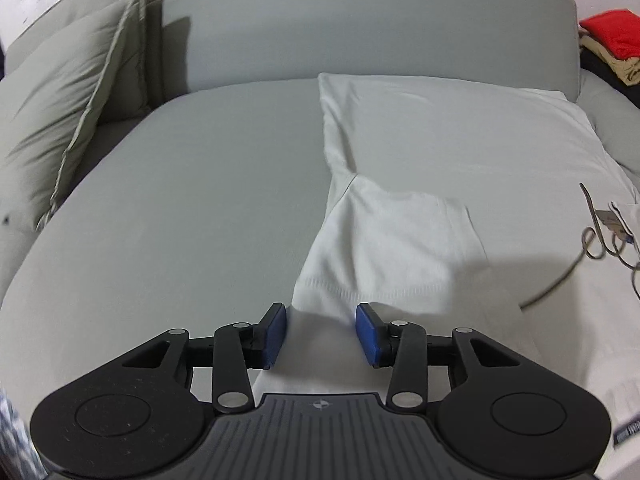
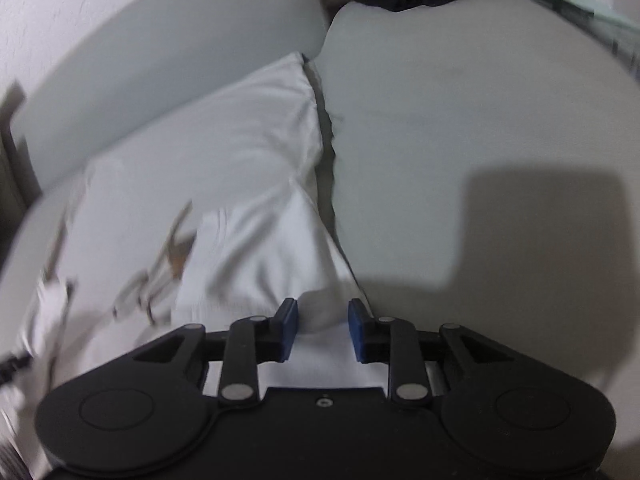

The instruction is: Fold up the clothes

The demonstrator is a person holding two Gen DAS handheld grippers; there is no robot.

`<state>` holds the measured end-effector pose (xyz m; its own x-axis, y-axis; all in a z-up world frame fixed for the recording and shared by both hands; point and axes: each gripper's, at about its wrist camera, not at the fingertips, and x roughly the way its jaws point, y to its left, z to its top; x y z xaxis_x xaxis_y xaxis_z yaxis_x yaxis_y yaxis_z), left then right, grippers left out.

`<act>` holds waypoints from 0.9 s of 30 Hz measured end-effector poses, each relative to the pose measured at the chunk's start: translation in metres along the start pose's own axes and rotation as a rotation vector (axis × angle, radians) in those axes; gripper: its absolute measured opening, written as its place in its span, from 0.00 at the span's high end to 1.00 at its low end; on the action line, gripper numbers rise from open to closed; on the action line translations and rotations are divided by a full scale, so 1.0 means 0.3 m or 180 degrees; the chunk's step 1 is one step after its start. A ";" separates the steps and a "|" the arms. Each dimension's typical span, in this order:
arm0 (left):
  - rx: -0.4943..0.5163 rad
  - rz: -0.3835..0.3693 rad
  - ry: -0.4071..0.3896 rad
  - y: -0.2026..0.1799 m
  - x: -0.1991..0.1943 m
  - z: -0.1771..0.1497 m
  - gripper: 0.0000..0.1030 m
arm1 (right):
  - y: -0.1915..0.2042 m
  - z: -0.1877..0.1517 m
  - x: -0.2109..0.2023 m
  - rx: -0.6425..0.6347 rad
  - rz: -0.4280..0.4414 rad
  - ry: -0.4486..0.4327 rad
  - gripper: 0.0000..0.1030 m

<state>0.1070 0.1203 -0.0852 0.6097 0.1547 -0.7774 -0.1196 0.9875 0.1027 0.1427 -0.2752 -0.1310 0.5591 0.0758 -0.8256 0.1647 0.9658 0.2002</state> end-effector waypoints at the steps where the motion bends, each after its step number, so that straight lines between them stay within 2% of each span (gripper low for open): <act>1: -0.0039 0.0001 0.0006 0.010 -0.018 -0.016 0.58 | -0.002 -0.024 -0.018 -0.0055 -0.0036 0.0016 0.74; 6: -0.0036 0.0074 -0.0031 0.071 -0.108 -0.104 0.56 | -0.061 -0.110 -0.115 -0.0001 -0.0035 0.0082 0.72; 10: 0.0009 0.0057 -0.0253 0.092 -0.201 -0.164 0.62 | -0.097 -0.156 -0.203 0.0147 0.0113 0.0026 0.71; 12: 0.0039 0.0026 -0.0422 0.090 -0.224 -0.159 0.61 | -0.092 -0.162 -0.237 0.0186 0.0232 -0.0078 0.67; 15: 0.0115 0.0088 -0.0493 0.069 -0.196 -0.103 0.61 | -0.043 -0.141 -0.243 0.0122 0.0424 -0.0151 0.68; 18: 0.0155 0.0270 -0.0288 0.055 -0.103 -0.047 0.61 | 0.040 -0.109 -0.202 -0.0082 0.0534 -0.0180 0.76; 20: 0.0178 0.0418 -0.0062 0.051 -0.052 -0.036 0.60 | 0.088 -0.108 -0.175 -0.0173 0.0565 -0.0124 0.76; 22: 0.0195 0.0475 0.0035 0.053 -0.046 -0.044 0.60 | 0.126 -0.117 -0.144 -0.0274 0.0494 -0.0035 0.76; 27: 0.0316 0.0470 0.0042 0.065 -0.105 -0.105 0.60 | 0.136 -0.202 -0.188 -0.0575 0.0412 0.0024 0.76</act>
<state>0.0608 0.1337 -0.0781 0.5807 0.2986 -0.7574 -0.1288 0.9523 0.2767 0.0686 -0.2249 -0.1083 0.5598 0.2033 -0.8033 -0.0566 0.9766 0.2076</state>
